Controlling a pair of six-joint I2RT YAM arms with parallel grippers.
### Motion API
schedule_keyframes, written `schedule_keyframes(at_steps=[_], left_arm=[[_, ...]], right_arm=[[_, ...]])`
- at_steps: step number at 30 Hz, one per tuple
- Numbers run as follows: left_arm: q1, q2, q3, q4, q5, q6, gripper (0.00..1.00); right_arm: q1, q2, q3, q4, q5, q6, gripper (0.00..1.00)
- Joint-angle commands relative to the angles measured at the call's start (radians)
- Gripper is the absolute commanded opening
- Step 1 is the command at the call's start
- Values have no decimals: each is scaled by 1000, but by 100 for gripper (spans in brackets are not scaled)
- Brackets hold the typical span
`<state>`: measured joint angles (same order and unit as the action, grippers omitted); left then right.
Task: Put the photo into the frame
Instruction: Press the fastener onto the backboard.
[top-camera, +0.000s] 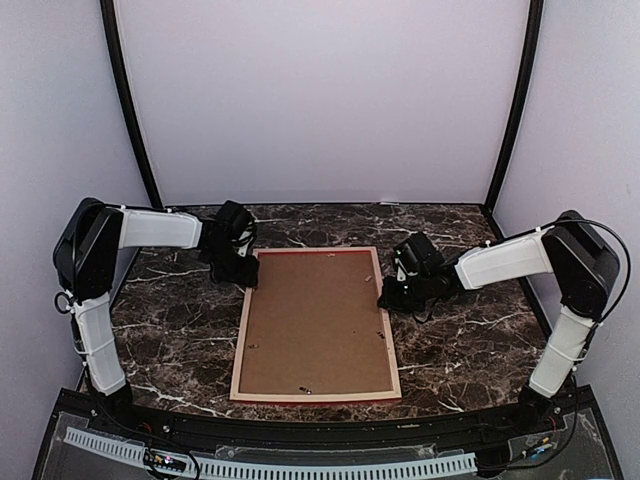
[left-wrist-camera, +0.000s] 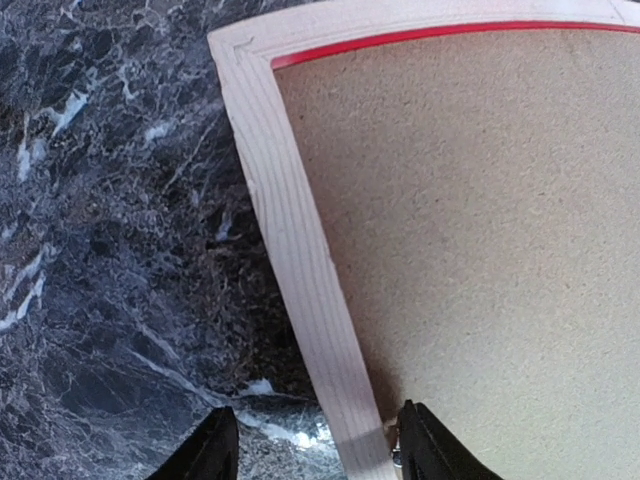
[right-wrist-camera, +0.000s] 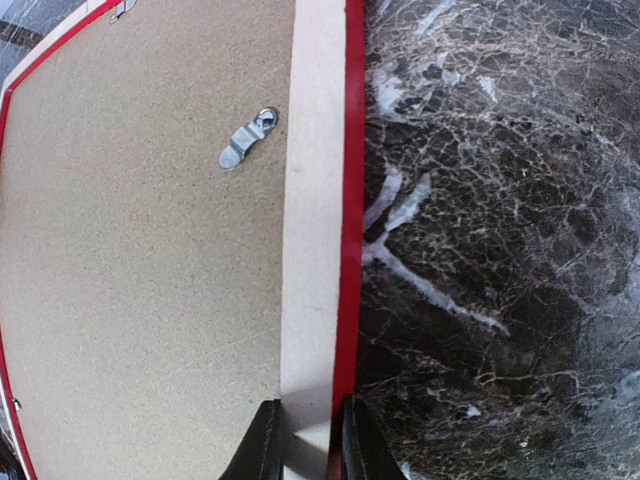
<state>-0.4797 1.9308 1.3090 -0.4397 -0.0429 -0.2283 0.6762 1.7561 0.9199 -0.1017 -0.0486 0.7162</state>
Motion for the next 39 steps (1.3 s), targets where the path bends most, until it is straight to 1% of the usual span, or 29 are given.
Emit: schedule_keyframes(at_steps=[1,7,12,19,22,26,32,39], left_arm=[[3,16,33,-64,-5,14,57],[1,32,49,-128,-8,10,57],[0,29,52,-180,28,-11,57],[0,-7,11,-142,169,-33,58],[0,-8,9,-126,193,-37,59],[0,2,16,-117,186,-35,59],[1,27,36,-95,121,-30,60],[5,64,64,-47,99,-35,56]], right_arm=[[0,33,-2,-8,-38,-5,12],[0,27,-4,-7,-39,-2,12],[0,26,-7,2,-44,0,12],[0,23,-25,17,-48,4,12],[0,23,-27,22,-50,7,12],[0,19,-30,22,-50,6,12],[0,16,-32,22,-50,7,12],[0,14,-35,20,-46,7,12]])
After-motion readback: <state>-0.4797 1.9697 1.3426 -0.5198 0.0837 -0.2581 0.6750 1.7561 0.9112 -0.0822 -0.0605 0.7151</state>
